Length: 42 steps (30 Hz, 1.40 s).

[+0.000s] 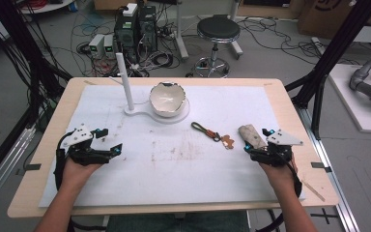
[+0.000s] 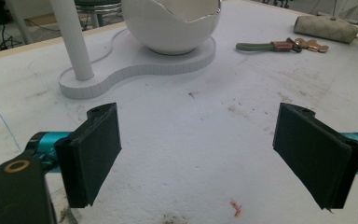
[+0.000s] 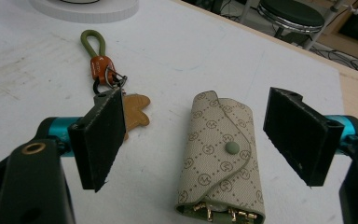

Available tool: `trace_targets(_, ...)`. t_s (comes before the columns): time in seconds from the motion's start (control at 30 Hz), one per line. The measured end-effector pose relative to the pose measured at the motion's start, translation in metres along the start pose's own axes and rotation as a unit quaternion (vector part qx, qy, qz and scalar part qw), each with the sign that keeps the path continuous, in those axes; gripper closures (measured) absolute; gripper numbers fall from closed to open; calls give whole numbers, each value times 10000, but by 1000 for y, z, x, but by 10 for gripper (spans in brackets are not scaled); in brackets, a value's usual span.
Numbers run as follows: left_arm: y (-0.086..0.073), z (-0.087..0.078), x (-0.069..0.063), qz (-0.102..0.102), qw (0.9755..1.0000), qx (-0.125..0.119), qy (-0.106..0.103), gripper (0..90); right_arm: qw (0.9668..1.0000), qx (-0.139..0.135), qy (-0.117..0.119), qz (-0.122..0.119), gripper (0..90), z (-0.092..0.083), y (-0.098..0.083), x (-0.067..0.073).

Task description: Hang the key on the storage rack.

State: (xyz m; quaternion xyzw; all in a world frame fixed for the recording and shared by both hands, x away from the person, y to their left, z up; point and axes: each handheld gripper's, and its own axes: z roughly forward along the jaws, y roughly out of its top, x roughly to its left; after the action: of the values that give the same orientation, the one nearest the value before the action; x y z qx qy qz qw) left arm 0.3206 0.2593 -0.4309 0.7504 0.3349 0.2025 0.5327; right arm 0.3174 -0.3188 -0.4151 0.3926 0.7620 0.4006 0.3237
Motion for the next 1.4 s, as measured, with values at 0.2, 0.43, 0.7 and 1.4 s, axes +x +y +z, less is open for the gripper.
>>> trace_targets(0.2, -1, 1, -1, 28, 10000, 55, -2, 150, 10000, 63, 58, -38, 215, 2, 0, 1)
trace_targets(0.43, -1, -1, -2, 68, 10000, 62, -6, 150, 9999, 11, 157, -31, 214, 2, 3, 4)
trace_targets(0.7, -3, -6, 1, 8, 10000, 44, 71, 150, 9993, 84, 356, -120, 211, 13, 10, 8)
trace_targets(1.4, -7, -15, 4, -18, 9997, 76, 231, 150, 9946, 280, 969, -252, 211, 56, 56, 23)
